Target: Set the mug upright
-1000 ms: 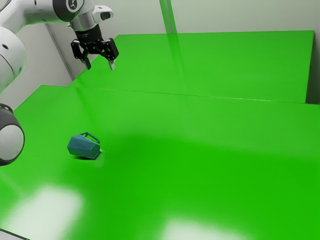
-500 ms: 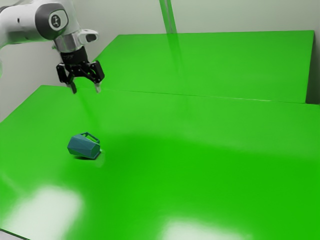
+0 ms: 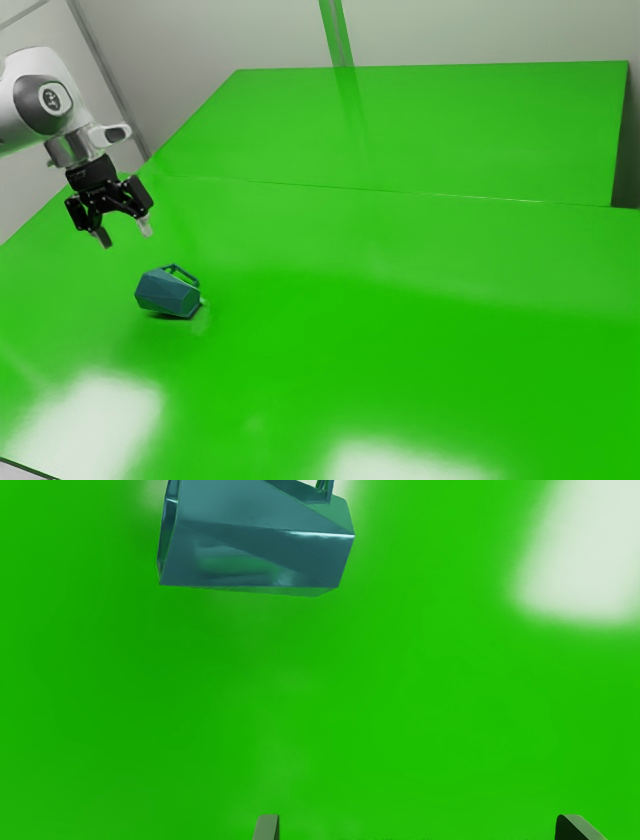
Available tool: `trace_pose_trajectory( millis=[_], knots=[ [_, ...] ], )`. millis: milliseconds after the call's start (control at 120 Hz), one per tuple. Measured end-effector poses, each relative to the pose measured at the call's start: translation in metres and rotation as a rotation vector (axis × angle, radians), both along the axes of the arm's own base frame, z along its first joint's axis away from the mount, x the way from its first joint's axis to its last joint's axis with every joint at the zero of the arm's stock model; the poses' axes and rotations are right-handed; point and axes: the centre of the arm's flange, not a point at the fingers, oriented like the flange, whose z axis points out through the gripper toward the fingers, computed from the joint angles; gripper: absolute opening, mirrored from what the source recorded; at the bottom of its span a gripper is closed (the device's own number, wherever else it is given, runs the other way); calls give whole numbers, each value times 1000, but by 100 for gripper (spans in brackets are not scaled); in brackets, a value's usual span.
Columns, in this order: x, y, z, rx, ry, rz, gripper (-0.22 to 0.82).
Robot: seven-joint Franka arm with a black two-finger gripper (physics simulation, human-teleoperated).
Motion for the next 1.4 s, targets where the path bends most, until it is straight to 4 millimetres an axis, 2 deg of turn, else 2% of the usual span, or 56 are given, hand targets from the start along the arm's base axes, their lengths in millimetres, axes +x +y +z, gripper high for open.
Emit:
trace_pose_trajectory(
  millis=[142,250,417,567,800,900,1175,1400],
  knots=[
    [-18,35,-18,-63,-7,0,60],
    [-23,56,-33,-91,-14,-18,60],
    [-11,59,-61,-121,-37,-101,60],
    [-1,71,-86,-136,-78,-155,60],
    [1,113,-113,-149,-155,-182,60],
    [4,128,-116,-158,-195,-196,60],
    [10,144,-146,-259,-278,-199,60],
    [13,144,-164,-340,-330,-208,60]
  ],
)
